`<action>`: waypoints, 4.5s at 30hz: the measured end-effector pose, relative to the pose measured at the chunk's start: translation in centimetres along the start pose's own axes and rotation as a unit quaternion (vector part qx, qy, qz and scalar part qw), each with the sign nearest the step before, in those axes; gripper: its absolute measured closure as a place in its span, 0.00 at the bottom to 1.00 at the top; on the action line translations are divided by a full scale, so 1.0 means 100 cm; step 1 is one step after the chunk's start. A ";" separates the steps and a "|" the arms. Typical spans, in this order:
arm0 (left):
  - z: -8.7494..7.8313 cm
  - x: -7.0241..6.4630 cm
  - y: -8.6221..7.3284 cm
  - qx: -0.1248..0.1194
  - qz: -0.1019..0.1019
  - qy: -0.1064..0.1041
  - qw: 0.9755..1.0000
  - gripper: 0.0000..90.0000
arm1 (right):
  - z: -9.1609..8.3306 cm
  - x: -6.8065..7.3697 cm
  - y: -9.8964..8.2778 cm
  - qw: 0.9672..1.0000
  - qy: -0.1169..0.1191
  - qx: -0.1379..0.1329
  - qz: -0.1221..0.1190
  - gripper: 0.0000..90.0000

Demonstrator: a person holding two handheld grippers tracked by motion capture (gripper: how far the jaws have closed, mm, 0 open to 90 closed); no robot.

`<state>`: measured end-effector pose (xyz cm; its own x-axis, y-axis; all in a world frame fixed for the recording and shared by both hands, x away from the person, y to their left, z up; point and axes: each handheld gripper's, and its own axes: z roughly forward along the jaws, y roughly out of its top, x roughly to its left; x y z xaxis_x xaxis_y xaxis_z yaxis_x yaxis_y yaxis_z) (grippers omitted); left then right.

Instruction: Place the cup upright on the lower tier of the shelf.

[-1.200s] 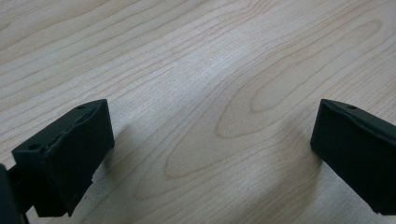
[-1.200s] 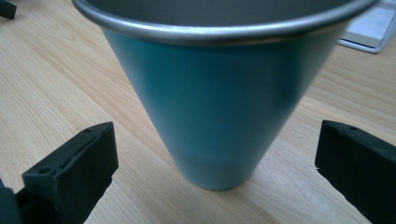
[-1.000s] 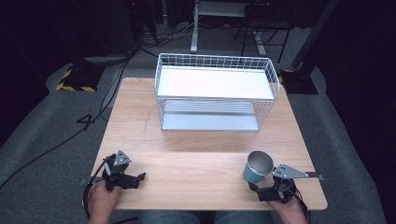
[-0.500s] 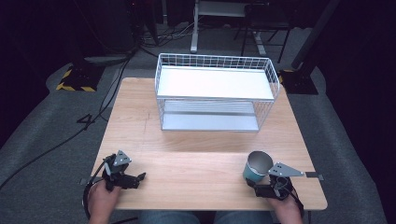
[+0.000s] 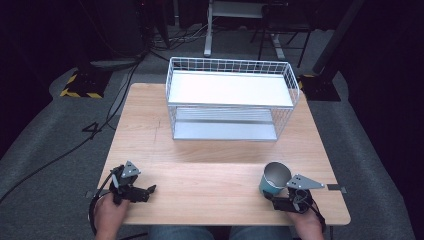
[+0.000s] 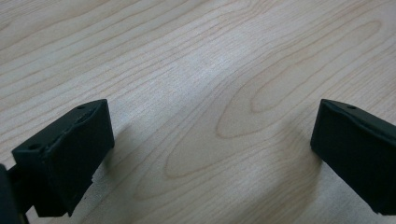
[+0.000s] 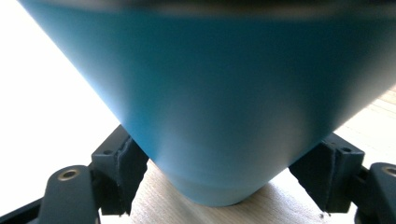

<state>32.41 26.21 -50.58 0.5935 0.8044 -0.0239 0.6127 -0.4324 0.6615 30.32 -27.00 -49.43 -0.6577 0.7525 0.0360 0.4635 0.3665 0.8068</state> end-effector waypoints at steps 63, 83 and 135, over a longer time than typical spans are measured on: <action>-0.001 -0.002 -0.002 -0.001 0.000 0.002 1.000 0.00 | 0.091 -0.017 0.125 0.997 -0.019 -0.071 -0.013 0.28; -0.001 -0.002 -0.002 -0.001 0.000 0.001 1.000 0.00 | 0.153 -0.013 0.153 0.997 -0.035 -0.071 -0.005 0.28; -0.005 -0.002 -0.005 -0.001 -0.006 0.010 1.000 0.00 | 0.227 -0.037 0.172 0.990 -0.112 -0.066 0.059 0.28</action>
<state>31.75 26.50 -50.58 0.5760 0.8173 -0.0177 0.6186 -0.4216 0.6630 54.24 -11.06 -49.04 -0.4487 0.8936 0.0141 0.4373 0.2057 0.8755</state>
